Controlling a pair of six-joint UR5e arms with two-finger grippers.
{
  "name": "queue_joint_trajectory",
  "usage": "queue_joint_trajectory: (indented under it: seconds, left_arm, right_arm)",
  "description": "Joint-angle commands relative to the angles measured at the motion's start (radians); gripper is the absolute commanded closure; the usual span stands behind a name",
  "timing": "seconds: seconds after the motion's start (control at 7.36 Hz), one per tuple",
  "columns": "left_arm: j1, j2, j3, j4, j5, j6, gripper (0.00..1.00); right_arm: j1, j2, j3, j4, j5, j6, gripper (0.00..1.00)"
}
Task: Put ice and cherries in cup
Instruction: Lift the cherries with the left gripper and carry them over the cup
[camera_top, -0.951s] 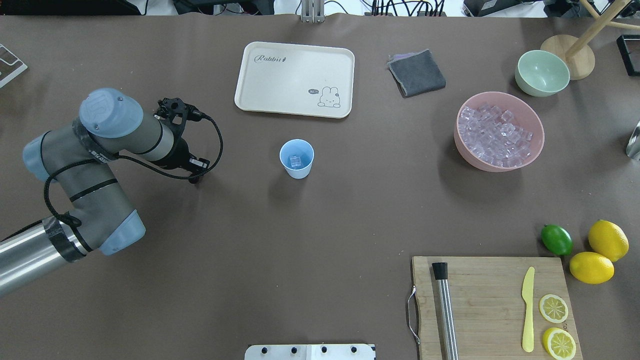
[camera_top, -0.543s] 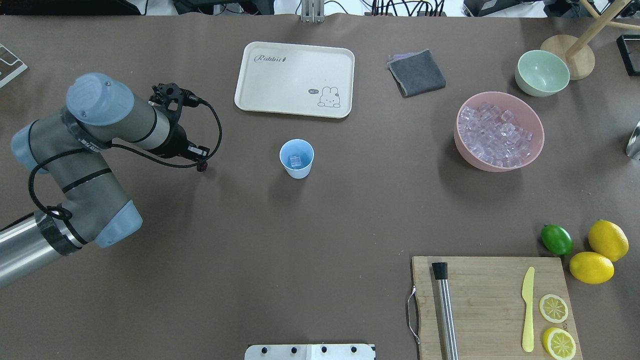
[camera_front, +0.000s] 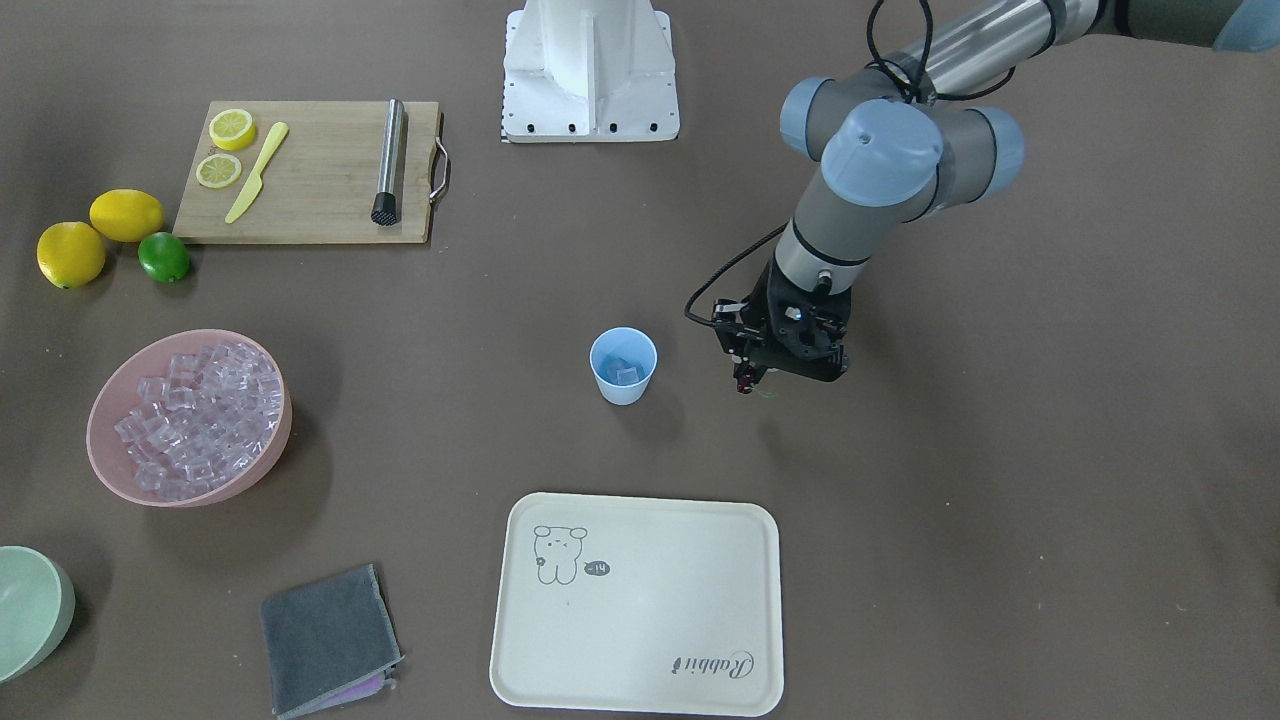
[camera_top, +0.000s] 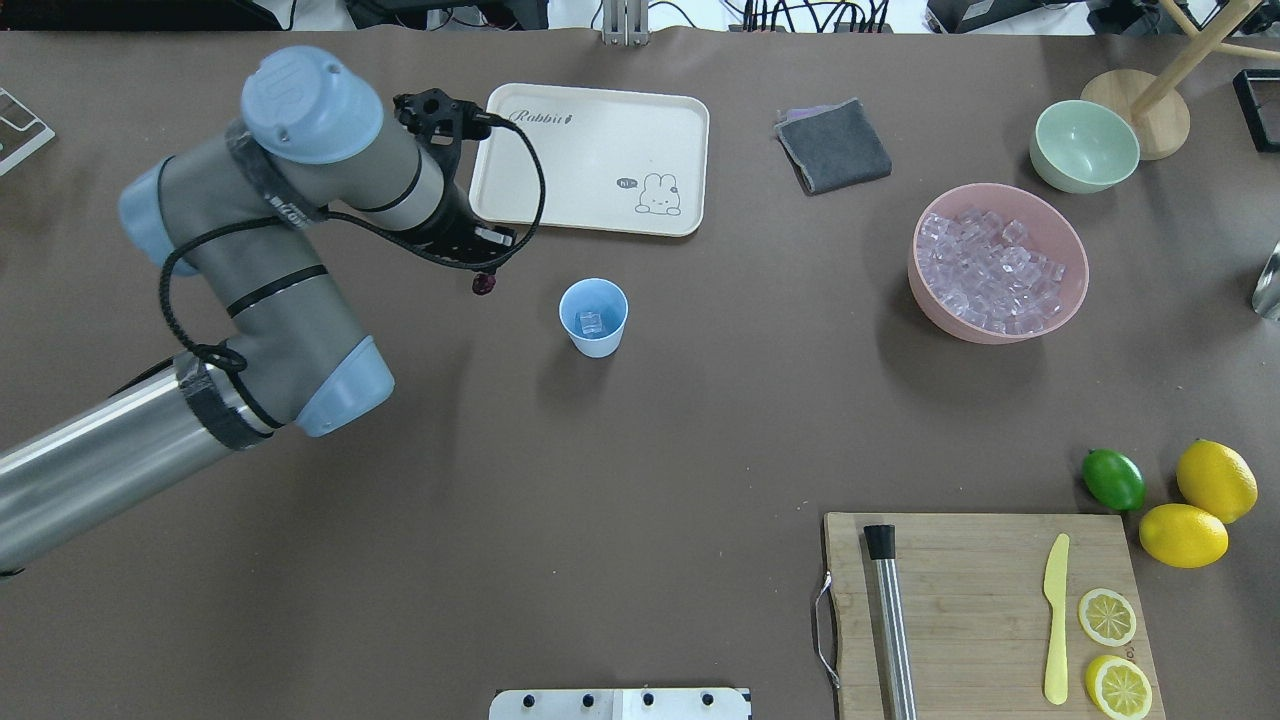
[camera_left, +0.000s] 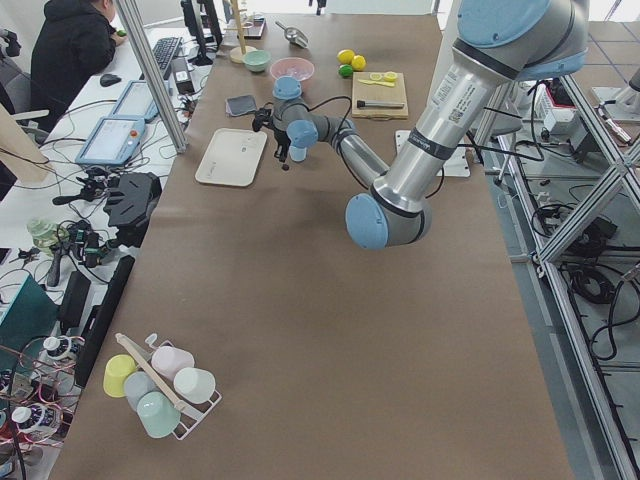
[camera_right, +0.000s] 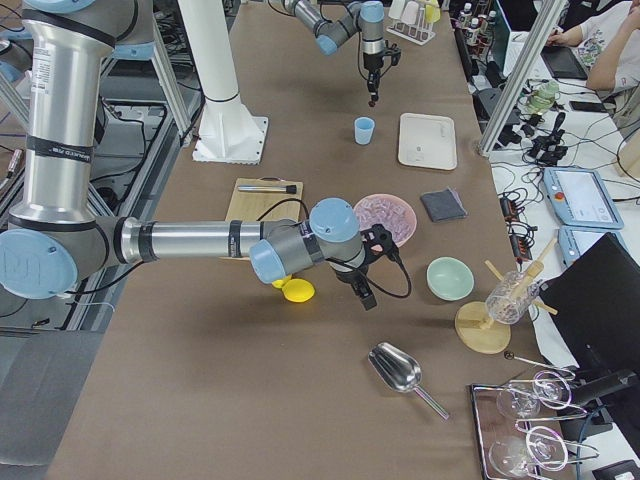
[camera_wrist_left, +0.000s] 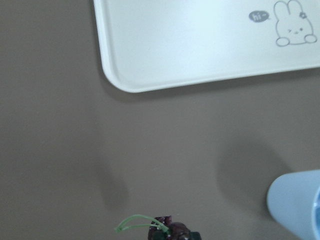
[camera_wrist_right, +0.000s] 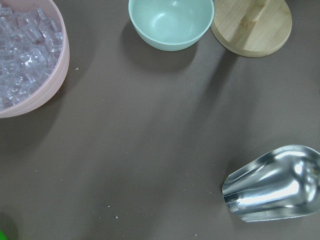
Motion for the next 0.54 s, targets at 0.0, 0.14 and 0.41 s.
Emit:
queue_joint_trajectory:
  seconds: [0.0, 0.14, 0.41]
  left_arm:
    - [0.004, -0.161, 0.131, 0.001, 0.003, -0.081, 1.00]
    - [0.012, -0.217, 0.170, 0.002, 0.005, -0.118, 1.00]
    - [0.020, -0.219, 0.151, -0.025, 0.019, -0.132, 1.00]
  right_arm:
    - [-0.001, -0.004, -0.001, 0.001, -0.001, 0.000, 0.01]
    - [-0.001, -0.002, -0.003, -0.001, -0.008, 0.000, 0.01]
    - [-0.001, 0.003, -0.004, -0.002, -0.008, 0.000, 0.01]
